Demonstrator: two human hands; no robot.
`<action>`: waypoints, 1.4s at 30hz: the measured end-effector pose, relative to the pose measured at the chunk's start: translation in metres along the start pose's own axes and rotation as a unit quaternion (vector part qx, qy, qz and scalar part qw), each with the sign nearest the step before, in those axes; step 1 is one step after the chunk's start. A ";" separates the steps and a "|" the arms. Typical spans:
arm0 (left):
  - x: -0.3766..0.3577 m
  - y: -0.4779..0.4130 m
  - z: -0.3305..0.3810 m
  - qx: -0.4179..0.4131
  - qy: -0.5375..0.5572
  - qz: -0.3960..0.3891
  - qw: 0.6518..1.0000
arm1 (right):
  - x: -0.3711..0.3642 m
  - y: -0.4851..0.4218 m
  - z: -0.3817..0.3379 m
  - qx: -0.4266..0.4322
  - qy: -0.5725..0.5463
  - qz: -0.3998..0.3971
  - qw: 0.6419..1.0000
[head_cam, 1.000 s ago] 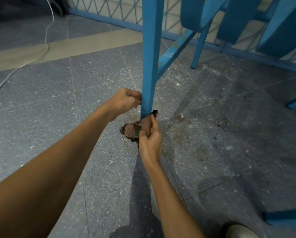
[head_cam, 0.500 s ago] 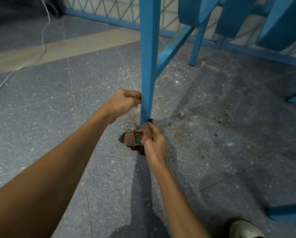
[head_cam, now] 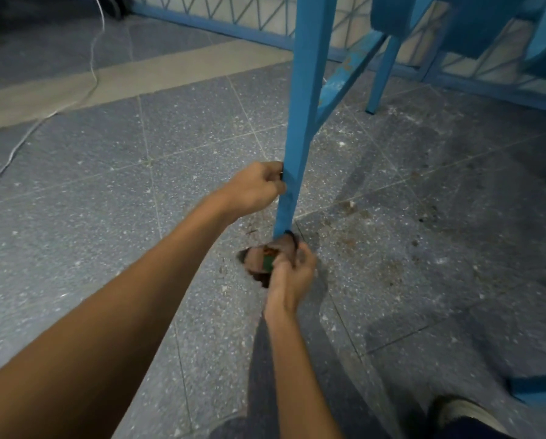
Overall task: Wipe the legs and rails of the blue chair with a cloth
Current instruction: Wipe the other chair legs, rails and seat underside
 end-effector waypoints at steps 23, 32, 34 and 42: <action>-0.006 -0.007 -0.007 -0.033 0.074 0.009 0.997 | -0.001 -0.058 -0.013 -0.010 0.029 -0.015 0.999; -0.006 -0.011 -0.013 -0.042 0.079 0.020 0.996 | -0.006 -0.061 -0.013 -0.019 0.015 -0.027 0.999; -0.008 -0.011 -0.014 -0.039 0.084 0.021 0.995 | -0.006 -0.062 -0.014 -0.016 0.030 -0.018 0.999; -0.009 -0.006 -0.014 -0.030 0.119 0.018 0.992 | 0.023 -0.071 -0.005 -0.070 0.022 -0.089 0.993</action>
Point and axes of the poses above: each hand's wrist, its own y-axis away from the middle knuckle, its own x-axis out of the back of the hand, z = x × y, the point moved 10 cm from there along -y, towards the middle knuckle, and after that the axes turned 8 degrees about y, right-handed, at the moved point
